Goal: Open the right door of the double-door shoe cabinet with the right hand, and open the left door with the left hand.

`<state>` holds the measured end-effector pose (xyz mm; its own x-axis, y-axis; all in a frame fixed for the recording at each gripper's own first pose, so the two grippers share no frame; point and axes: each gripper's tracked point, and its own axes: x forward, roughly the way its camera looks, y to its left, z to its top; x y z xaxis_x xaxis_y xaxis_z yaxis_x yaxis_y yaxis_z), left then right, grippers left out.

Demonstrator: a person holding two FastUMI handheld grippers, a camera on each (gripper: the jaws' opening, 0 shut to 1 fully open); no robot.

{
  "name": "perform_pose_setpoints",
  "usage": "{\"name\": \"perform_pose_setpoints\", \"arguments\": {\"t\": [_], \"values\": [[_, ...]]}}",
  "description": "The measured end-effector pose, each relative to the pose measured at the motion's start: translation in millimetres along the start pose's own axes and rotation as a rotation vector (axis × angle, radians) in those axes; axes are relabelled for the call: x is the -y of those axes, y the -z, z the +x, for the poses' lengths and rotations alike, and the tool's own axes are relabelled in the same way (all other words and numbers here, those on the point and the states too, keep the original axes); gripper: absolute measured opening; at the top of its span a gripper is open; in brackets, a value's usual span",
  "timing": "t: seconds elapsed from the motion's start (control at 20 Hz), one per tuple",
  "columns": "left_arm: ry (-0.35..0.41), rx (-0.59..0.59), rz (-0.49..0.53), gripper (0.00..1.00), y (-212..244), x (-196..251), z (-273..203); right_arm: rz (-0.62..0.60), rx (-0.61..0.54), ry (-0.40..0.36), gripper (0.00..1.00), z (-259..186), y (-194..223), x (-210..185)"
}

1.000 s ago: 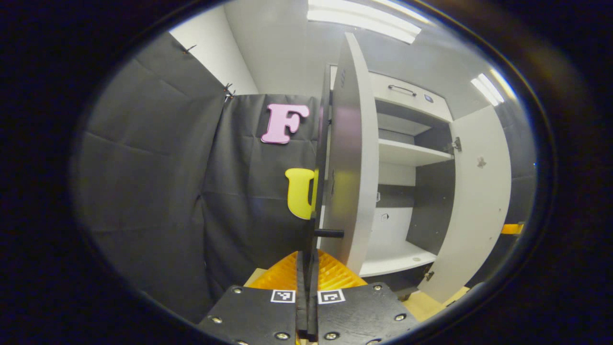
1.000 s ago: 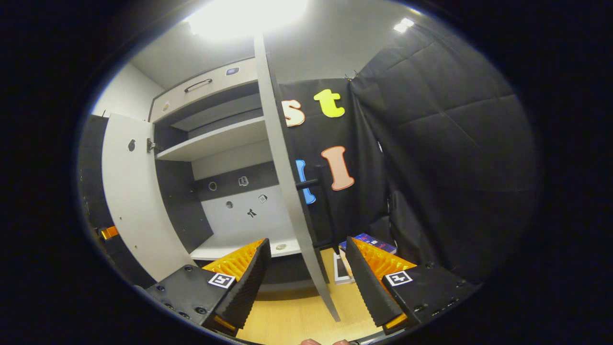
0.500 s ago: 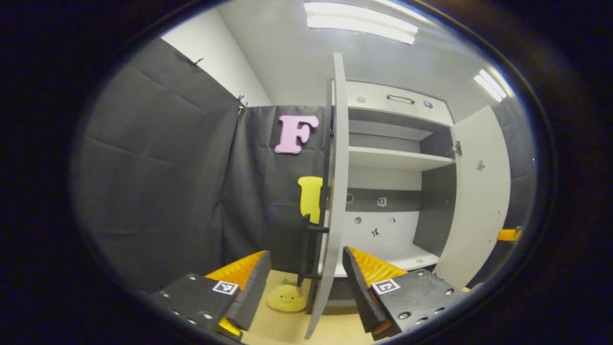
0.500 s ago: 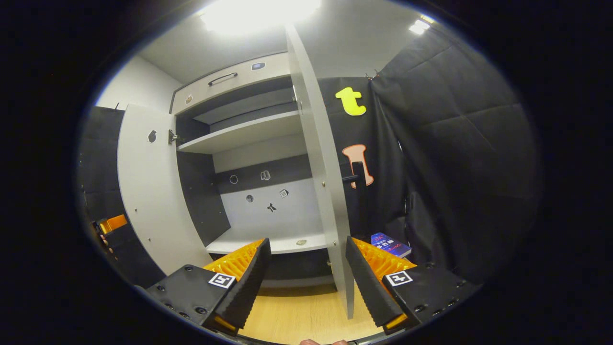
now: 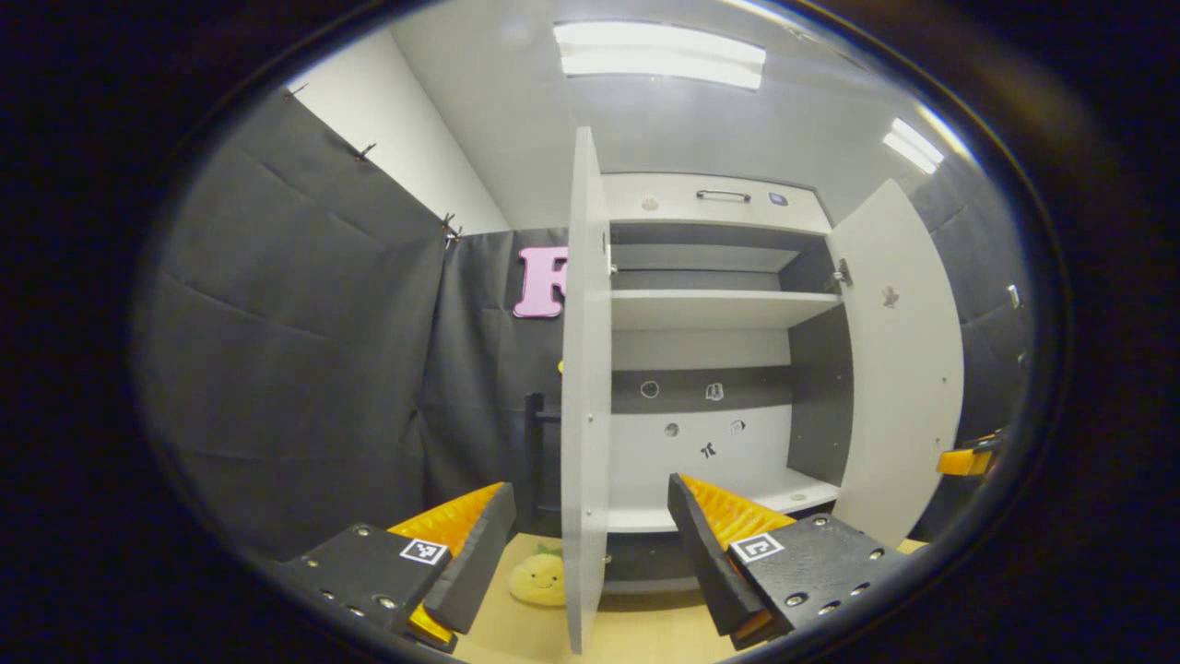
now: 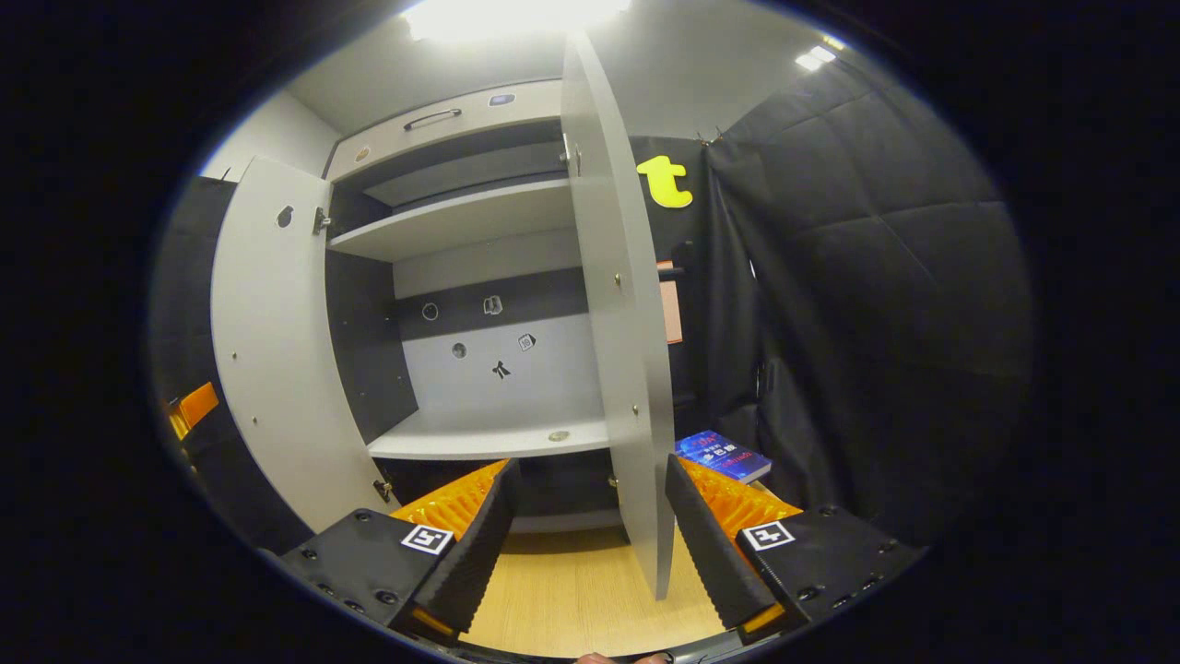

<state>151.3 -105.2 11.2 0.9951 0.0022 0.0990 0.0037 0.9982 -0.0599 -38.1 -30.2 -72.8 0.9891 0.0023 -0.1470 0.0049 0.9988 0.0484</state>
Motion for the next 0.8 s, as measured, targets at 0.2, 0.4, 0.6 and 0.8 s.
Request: {"name": "perform_pose_setpoints", "arguments": {"t": [0.2, 0.4, 0.6, 0.8], "values": [[0.046, -0.069, -0.022, 0.95, 18.2, 17.5, -6.3, 0.032, 0.014, 0.008, 0.98, -0.4, 1.9, 0.6], [0.036, -0.055, -0.014, 0.95, 16.9, 18.3, -3.0, 0.081, 0.023, 0.007, 0.98, 4.9, 3.9, 0.3], [-0.014, -0.043, -0.003, 0.94, 17.6, 12.9, 1.7, 0.07, 0.038, -0.002, 0.98, 5.7, 2.6, -0.3], [-0.022, -0.098, -0.018, 0.95, 32.5, 16.4, -3.8, 0.034, 0.029, -0.031, 0.98, 8.4, 11.3, -2.1]]}}
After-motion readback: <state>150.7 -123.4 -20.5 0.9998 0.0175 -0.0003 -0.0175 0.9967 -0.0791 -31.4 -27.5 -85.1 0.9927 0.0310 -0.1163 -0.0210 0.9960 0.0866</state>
